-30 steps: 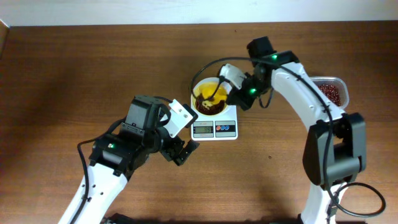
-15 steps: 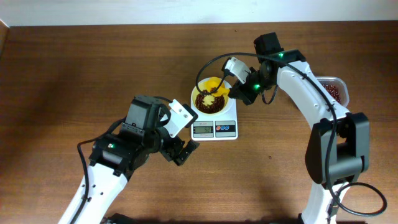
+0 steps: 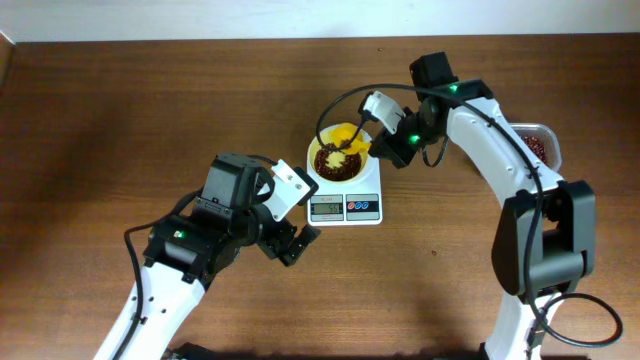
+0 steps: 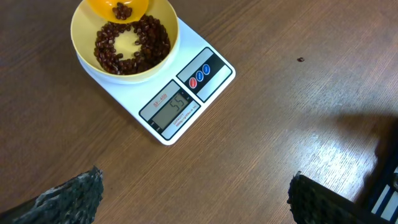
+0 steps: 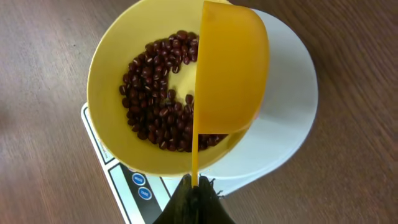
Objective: Scoop item into bowl and weigh 50g on scale
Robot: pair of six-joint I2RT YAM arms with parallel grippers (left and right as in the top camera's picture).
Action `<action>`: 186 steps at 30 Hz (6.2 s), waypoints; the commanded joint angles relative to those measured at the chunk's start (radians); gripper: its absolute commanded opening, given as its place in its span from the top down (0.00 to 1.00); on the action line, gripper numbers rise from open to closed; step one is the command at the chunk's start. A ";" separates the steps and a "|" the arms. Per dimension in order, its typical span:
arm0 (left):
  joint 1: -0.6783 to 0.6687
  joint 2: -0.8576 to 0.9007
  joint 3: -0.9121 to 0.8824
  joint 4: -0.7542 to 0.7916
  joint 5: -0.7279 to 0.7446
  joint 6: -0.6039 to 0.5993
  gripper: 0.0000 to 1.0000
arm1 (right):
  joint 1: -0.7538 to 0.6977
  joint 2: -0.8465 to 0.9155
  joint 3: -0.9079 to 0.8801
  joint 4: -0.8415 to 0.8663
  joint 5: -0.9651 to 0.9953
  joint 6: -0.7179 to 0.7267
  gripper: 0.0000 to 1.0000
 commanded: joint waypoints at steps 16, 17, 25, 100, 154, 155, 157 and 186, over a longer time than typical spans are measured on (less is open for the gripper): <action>-0.001 -0.011 -0.005 0.002 -0.003 -0.006 0.01 | -0.027 0.020 0.016 0.019 -0.053 0.030 0.96; -0.001 -0.011 -0.005 0.002 -0.003 -0.006 0.01 | -0.027 0.020 0.016 0.017 -0.055 0.030 0.96; -0.001 -0.011 -0.005 0.002 -0.003 -0.006 0.01 | -0.027 0.014 0.016 -0.035 -0.079 0.030 0.96; -0.001 -0.011 -0.005 0.002 -0.003 -0.006 0.01 | 0.060 -0.046 0.080 -0.050 0.156 -0.076 0.96; -0.001 -0.011 -0.005 0.002 -0.003 -0.006 0.01 | 0.059 -0.044 0.080 -0.012 0.156 -0.095 0.96; -0.001 -0.011 -0.005 0.002 -0.003 -0.006 0.01 | 0.059 -0.044 0.080 -0.012 0.156 -0.095 0.96; -0.001 -0.011 -0.005 0.002 -0.003 -0.006 0.01 | 0.060 -0.044 0.080 -0.012 0.156 -0.095 0.96; -0.001 -0.011 -0.005 0.002 -0.003 -0.006 0.01 | -0.283 -0.048 0.528 -0.399 -0.232 0.567 0.96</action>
